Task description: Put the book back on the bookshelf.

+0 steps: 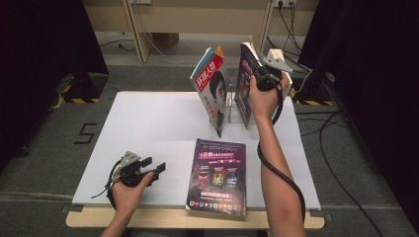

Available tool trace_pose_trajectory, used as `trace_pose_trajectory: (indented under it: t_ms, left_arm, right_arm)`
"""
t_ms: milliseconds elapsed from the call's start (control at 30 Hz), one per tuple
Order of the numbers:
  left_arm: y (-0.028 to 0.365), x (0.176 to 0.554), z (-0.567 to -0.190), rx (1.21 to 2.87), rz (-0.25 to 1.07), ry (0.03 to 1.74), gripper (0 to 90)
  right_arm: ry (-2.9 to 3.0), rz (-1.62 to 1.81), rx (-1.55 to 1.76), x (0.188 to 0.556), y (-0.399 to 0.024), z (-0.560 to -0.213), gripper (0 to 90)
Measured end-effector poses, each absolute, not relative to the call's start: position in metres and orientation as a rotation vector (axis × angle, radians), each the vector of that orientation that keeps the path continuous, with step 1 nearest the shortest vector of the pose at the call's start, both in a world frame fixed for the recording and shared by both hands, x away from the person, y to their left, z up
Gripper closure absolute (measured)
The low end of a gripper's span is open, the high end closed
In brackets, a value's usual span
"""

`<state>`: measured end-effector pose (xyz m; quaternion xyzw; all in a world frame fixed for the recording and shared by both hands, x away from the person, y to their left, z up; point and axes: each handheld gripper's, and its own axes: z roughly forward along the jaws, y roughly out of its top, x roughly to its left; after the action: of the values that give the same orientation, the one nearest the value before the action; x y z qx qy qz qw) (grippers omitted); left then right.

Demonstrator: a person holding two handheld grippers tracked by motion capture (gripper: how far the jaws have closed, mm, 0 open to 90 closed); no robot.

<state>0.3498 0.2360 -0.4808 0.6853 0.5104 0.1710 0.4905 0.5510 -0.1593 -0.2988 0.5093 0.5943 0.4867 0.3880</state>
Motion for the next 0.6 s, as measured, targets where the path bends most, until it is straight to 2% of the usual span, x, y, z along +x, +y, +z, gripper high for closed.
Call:
trace_pose_trajectory:
  t_ms: [600]
  left_arm:
    - [0.2356, 0.3500, -0.4815, 1.666, 0.416, 1.240, 33.2]
  right_arm:
    - [1.485, 1.223, 1.318, 0.5597, -0.1618, -0.3040, 82.8]
